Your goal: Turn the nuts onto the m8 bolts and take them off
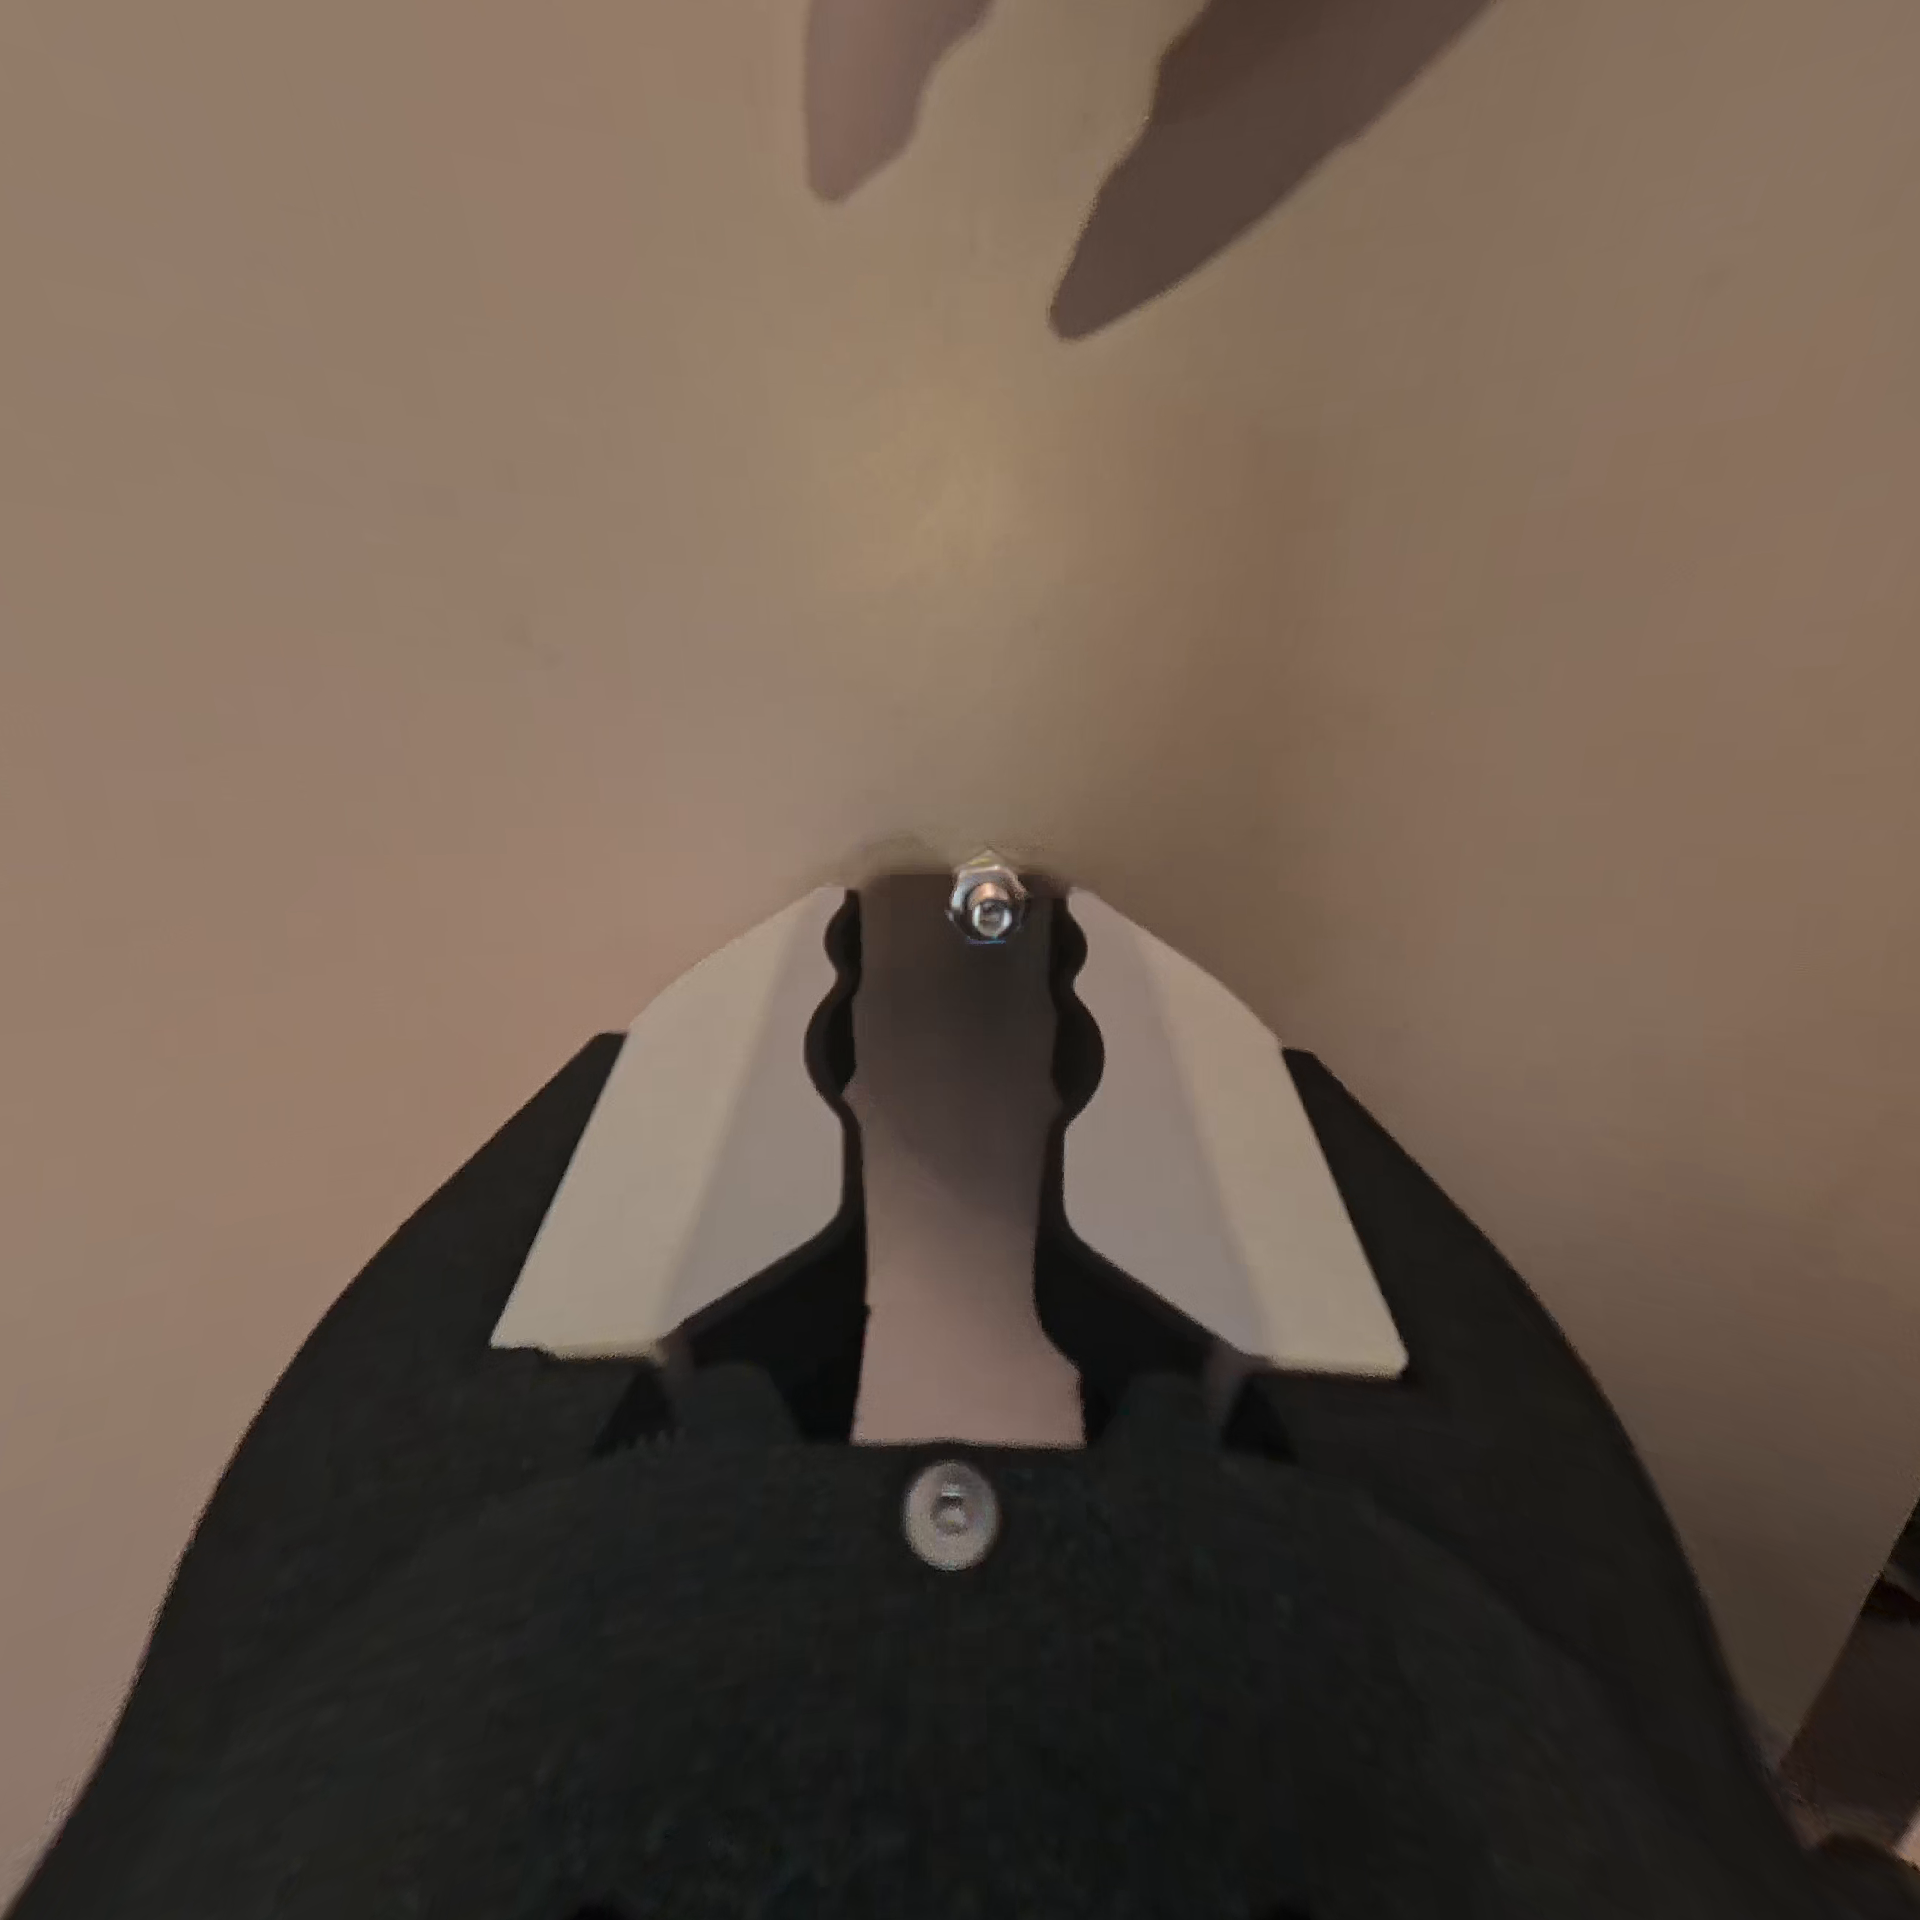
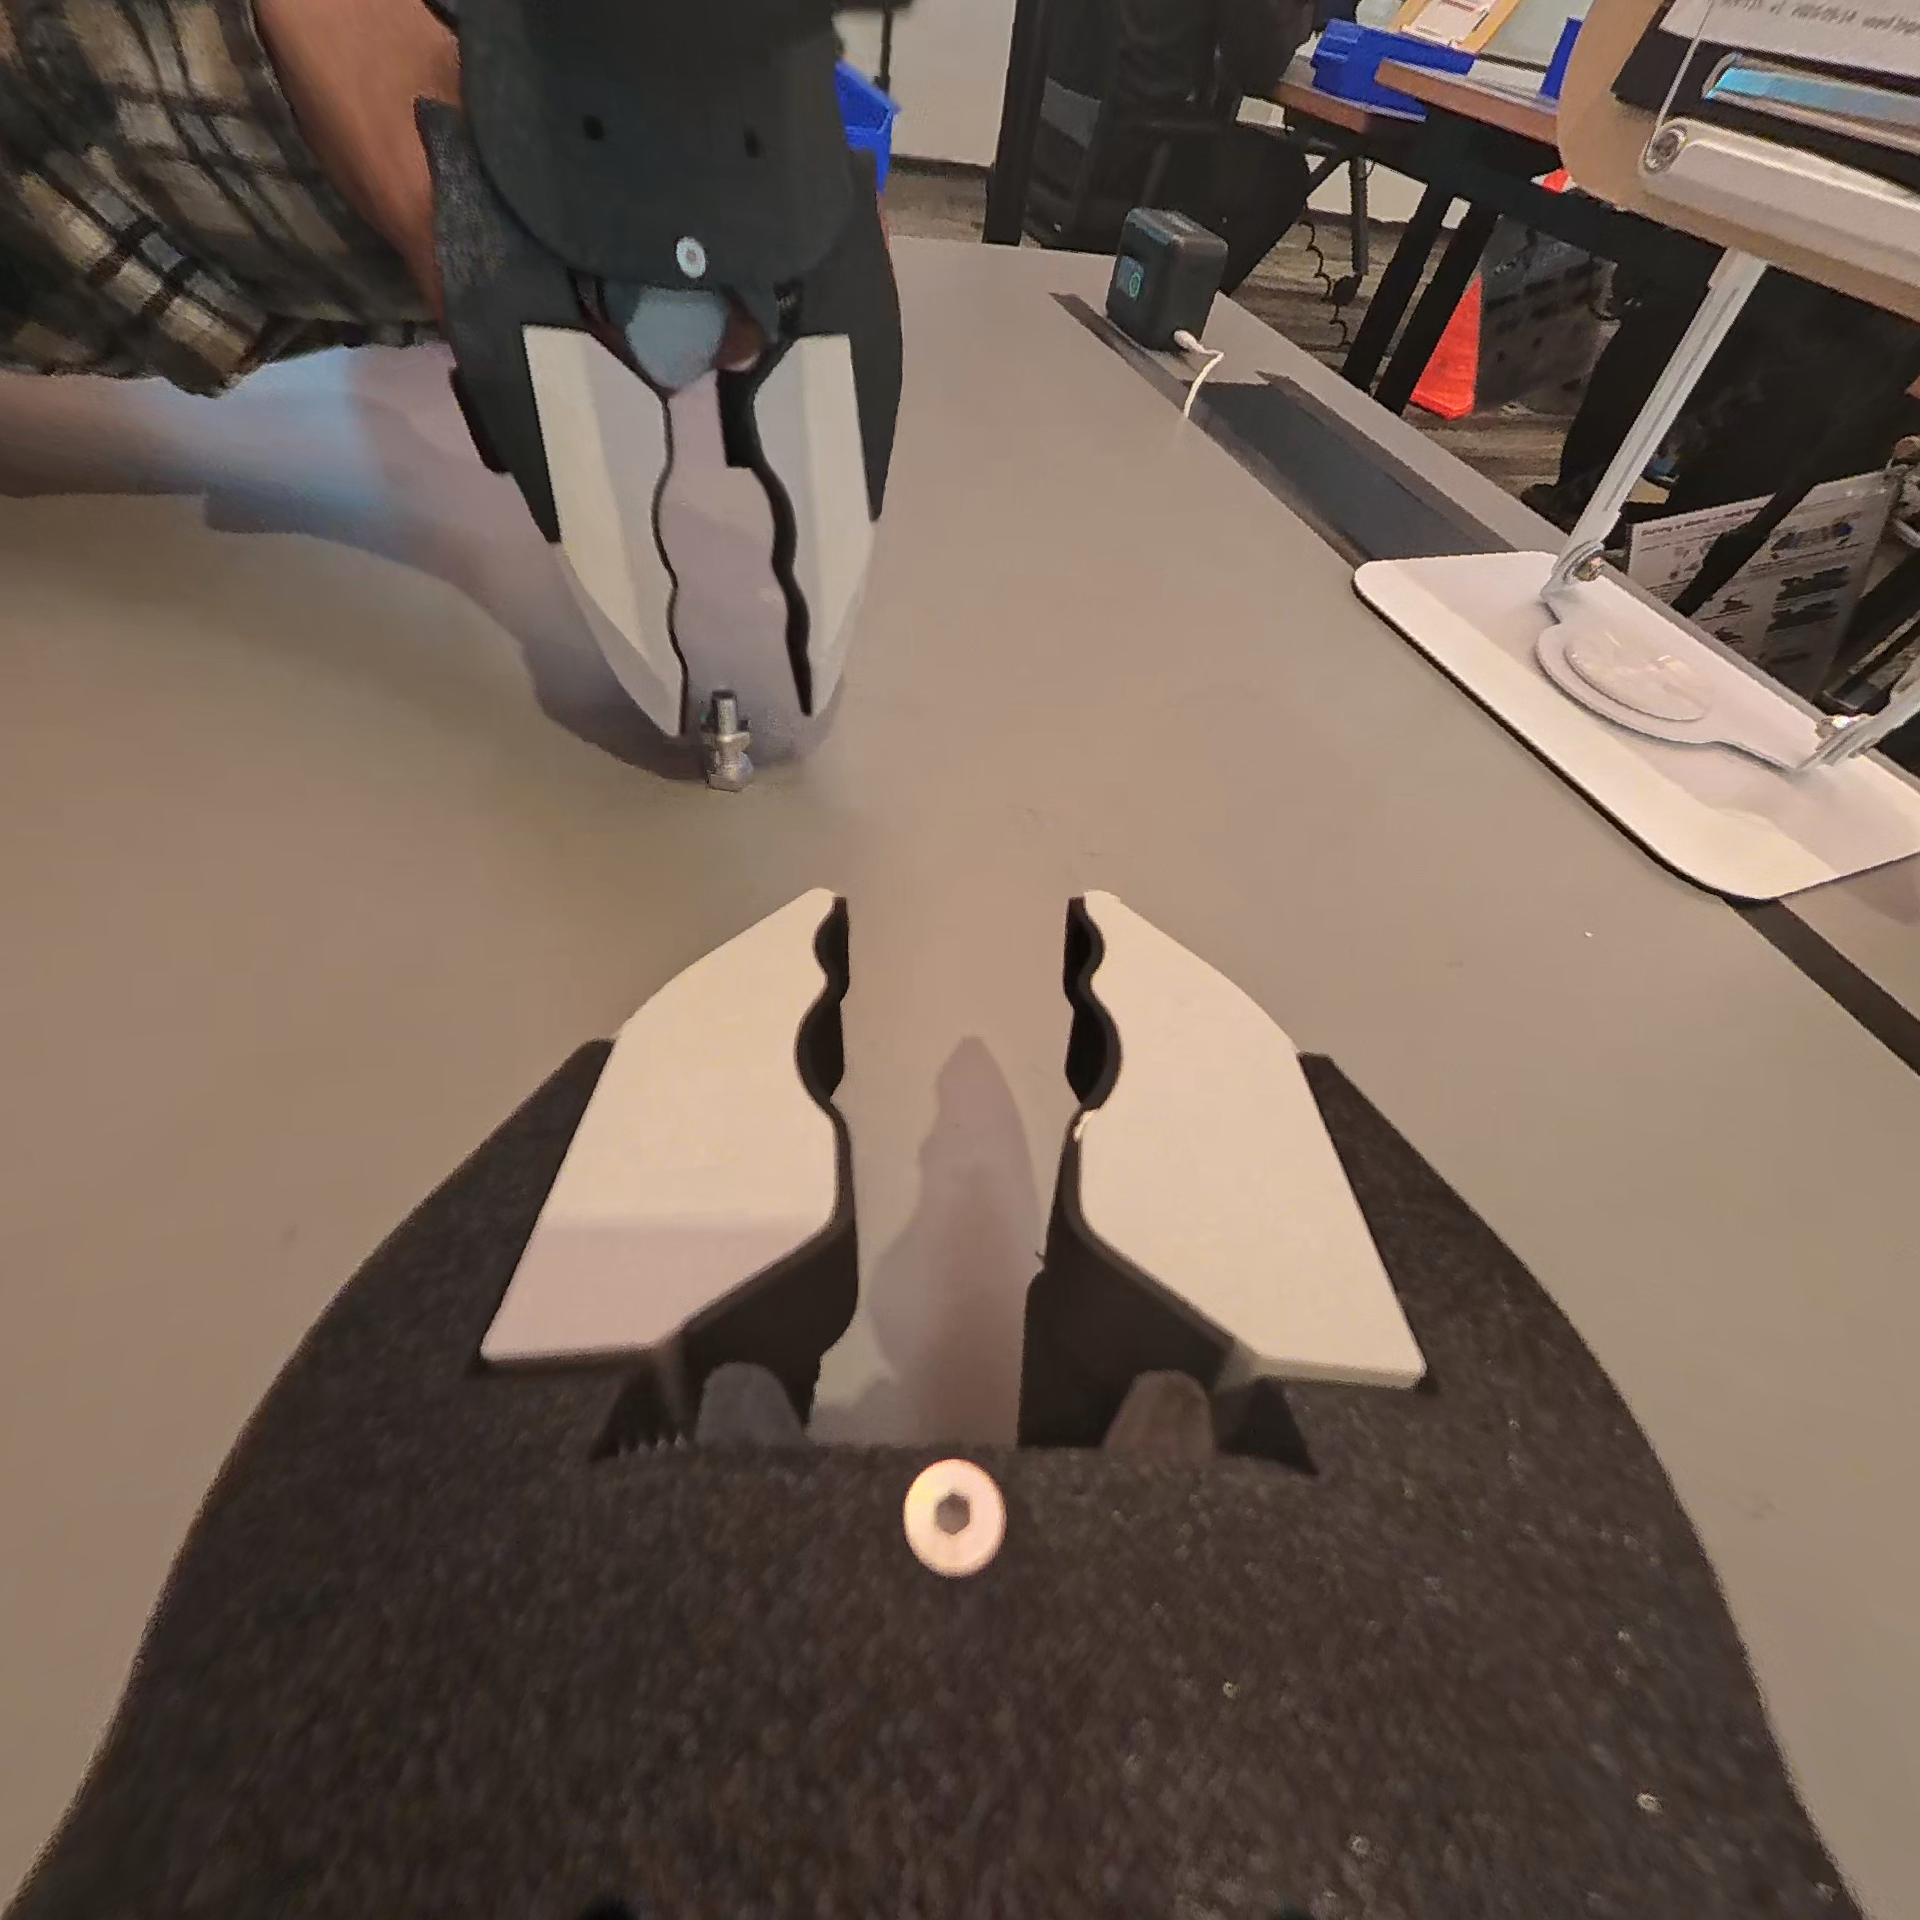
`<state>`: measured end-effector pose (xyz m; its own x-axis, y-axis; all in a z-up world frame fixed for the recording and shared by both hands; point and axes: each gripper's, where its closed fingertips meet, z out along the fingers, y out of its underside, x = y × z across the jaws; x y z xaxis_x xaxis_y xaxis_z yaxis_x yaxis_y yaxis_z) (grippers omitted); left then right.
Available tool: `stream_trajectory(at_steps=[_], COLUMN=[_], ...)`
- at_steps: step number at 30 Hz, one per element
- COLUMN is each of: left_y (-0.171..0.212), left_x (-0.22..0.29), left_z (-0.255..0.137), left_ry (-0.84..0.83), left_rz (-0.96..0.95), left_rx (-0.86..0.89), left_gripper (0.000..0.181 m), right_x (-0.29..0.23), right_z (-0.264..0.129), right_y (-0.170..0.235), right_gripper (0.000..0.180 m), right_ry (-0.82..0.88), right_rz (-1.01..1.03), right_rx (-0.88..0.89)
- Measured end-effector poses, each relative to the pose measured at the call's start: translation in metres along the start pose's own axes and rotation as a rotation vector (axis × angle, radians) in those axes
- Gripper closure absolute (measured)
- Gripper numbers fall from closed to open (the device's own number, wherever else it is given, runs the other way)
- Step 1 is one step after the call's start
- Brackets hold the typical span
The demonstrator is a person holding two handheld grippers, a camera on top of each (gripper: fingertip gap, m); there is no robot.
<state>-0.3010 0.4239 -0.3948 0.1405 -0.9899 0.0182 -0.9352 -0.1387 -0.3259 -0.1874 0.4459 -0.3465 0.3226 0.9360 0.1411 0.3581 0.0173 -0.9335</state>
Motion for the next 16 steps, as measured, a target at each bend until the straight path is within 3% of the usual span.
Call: stream_trajectory(at_steps=[4,10,16], left_y=[-0.010,-0.027,-0.004], left_x=[-0.005,-0.025,-0.031], left_z=[-0.024,-0.067,-0.071], left_ry=[-0.011,-0.027,-0.074], left_rz=[-0.058,-0.199,-0.218], left_rx=[0.192,0.643,0.869], left_gripper=[0.133,0.110,0.099], right_x=[0.000,0.000,-0.003], right_z=[0.001,0.002,0.002], right_y=[-0.001,-0.002,-0.007], right_gripper=[0.134,0.132,0.135], right_ry=[0.001,0.009,-0.008], right_rz=[0.011,0.015,0.041], right_rx=[0.003,0.008,0.044])
